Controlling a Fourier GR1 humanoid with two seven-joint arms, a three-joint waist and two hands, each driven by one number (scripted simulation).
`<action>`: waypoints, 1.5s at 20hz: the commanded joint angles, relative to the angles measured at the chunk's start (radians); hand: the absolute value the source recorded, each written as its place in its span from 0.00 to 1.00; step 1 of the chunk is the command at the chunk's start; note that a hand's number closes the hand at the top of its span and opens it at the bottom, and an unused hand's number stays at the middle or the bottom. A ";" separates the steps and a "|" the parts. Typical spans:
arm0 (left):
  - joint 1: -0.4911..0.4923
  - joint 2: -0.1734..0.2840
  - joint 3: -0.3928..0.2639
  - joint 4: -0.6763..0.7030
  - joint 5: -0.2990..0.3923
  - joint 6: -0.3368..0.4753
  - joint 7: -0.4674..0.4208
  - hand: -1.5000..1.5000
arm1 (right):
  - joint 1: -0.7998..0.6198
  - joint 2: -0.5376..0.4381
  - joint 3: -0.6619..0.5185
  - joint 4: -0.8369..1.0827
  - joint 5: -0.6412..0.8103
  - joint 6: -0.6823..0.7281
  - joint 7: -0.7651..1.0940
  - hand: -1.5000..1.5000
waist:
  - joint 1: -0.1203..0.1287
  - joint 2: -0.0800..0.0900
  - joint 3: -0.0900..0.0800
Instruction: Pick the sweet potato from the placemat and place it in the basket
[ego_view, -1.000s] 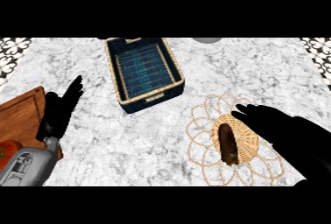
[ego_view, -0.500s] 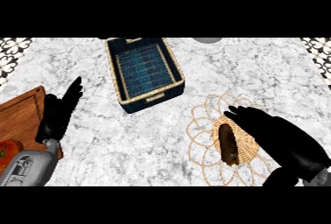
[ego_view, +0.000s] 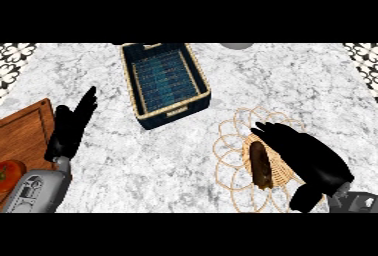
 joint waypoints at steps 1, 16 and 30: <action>-0.018 -0.030 0.029 0.032 -0.033 -0.010 -0.015 0.50 | 0.032 0.071 0.036 0.005 0.078 -0.025 -0.003 0.00 | -0.002 0.000 0.000; 0.027 -0.050 0.088 -0.058 -0.072 -0.080 0.038 0.50 | -0.037 0.223 0.030 0.227 0.225 -0.061 -0.046 0.00 | 0.002 0.000 0.000; -0.029 -0.069 0.165 0.026 -0.088 -0.143 -0.008 0.50 | -0.018 0.191 -0.067 0.346 0.275 -0.089 -0.198 0.00 | -0.001 0.000 0.000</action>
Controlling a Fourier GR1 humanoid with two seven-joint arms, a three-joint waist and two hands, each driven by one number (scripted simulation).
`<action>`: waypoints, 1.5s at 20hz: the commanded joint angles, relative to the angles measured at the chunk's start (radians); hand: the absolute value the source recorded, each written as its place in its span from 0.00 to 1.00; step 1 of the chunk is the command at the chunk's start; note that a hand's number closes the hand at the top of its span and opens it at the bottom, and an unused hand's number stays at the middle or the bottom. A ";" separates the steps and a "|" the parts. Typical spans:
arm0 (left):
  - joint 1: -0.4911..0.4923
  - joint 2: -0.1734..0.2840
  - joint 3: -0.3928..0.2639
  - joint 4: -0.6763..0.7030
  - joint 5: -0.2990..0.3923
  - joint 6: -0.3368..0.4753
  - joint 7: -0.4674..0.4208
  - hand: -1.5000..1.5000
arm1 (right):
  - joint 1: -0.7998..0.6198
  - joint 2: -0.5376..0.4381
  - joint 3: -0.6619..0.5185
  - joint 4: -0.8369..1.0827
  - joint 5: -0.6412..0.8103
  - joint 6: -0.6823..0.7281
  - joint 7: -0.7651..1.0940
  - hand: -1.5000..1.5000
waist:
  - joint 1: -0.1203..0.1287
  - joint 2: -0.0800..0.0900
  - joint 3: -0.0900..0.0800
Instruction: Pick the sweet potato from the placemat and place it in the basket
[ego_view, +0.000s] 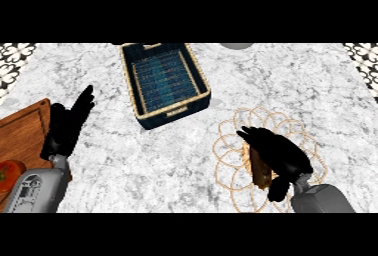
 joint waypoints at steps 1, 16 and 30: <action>0.048 -0.054 -0.034 -0.064 -0.026 0.025 0.015 0.50 | 0.008 -0.041 -0.044 0.056 0.011 -0.060 -0.092 0.00 | 0.002 0.000 0.000; 0.040 -0.041 0.000 -0.049 -0.035 -0.007 0.028 0.50 | -0.095 0.150 0.162 0.177 0.290 -0.193 0.002 1.00 | 0.013 0.000 0.000; -0.103 -0.077 -0.090 -0.012 -0.044 -0.073 0.024 0.50 | -0.506 0.236 0.257 0.211 -0.024 -0.226 0.562 1.00 | 0.220 0.036 0.002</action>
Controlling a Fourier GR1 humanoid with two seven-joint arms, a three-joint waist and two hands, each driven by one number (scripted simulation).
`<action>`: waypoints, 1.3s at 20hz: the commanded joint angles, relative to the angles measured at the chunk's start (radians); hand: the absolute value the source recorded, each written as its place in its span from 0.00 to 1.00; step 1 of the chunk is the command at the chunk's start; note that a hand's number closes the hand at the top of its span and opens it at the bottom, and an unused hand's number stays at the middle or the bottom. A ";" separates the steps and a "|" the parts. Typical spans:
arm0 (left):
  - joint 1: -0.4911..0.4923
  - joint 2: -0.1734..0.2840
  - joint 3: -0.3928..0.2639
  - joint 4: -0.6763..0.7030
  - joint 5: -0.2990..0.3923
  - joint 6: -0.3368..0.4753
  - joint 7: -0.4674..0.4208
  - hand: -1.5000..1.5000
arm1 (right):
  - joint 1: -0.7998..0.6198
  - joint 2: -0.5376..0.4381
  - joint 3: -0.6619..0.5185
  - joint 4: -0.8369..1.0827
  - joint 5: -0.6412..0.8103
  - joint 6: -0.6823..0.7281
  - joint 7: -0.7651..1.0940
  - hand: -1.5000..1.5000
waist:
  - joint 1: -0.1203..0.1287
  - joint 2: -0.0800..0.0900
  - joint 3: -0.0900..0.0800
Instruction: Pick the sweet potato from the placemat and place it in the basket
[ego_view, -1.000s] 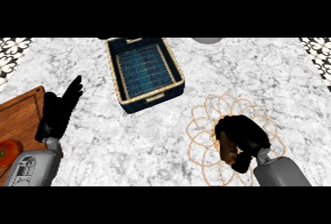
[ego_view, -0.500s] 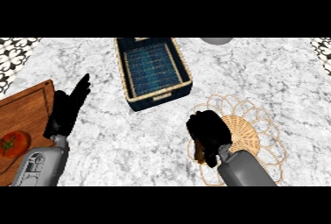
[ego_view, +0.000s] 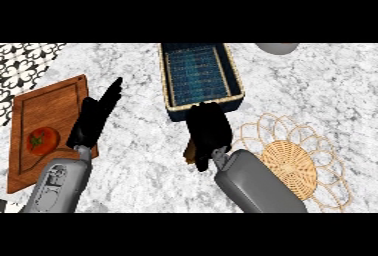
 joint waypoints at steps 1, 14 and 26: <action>-0.029 -0.003 -0.017 0.004 0.002 -0.023 0.003 0.50 | -0.089 0.008 -0.003 -0.007 -0.144 -0.078 0.135 1.00 | 0.042 0.004 0.002; -0.078 -0.034 -0.037 0.062 -0.018 -0.010 0.020 0.50 | -0.566 0.009 -0.073 -0.040 -0.426 -0.465 0.502 1.00 | 0.055 -0.016 -0.008; -0.059 -0.024 -0.024 0.081 -0.023 -0.002 -0.004 0.50 | -1.048 0.008 -0.170 0.303 -0.540 -0.594 0.683 1.00 | 0.024 -0.014 -0.013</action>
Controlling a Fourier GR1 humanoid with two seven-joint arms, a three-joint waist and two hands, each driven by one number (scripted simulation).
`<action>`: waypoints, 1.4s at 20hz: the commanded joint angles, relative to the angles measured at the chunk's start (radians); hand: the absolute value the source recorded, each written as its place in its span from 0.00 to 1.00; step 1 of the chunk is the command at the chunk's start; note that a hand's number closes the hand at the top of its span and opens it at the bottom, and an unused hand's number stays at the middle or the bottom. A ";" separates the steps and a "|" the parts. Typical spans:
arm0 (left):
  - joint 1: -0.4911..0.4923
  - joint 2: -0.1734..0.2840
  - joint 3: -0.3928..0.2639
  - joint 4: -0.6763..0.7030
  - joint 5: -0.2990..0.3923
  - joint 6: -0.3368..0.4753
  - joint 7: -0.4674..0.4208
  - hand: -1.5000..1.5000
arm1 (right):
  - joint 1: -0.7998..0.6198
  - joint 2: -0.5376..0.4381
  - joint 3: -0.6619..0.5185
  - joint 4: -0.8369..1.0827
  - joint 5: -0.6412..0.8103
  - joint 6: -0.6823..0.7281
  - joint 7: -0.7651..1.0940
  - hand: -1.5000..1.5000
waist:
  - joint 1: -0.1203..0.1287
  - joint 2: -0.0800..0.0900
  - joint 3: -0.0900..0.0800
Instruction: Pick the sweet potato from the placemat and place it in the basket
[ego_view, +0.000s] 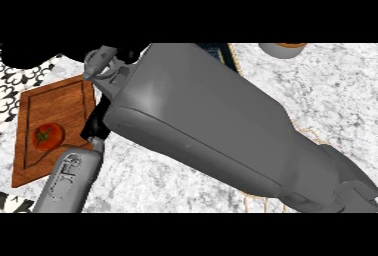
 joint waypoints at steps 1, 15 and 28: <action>0.008 -0.016 0.006 0.021 -0.009 0.029 -0.014 0.50 | -0.193 0.006 -0.031 0.140 -0.033 -0.022 0.144 1.00 | -0.045 -0.003 0.000; 0.091 0.030 0.055 -0.020 -0.002 0.047 -0.052 0.50 | -0.432 -0.007 -0.030 0.723 -0.027 0.202 0.044 1.00 | -0.107 0.005 0.004; 0.143 0.054 0.090 -0.076 0.037 0.017 -0.038 0.50 | -0.362 0.006 -0.074 0.886 -0.042 0.091 -0.241 1.00 | -0.146 0.003 0.008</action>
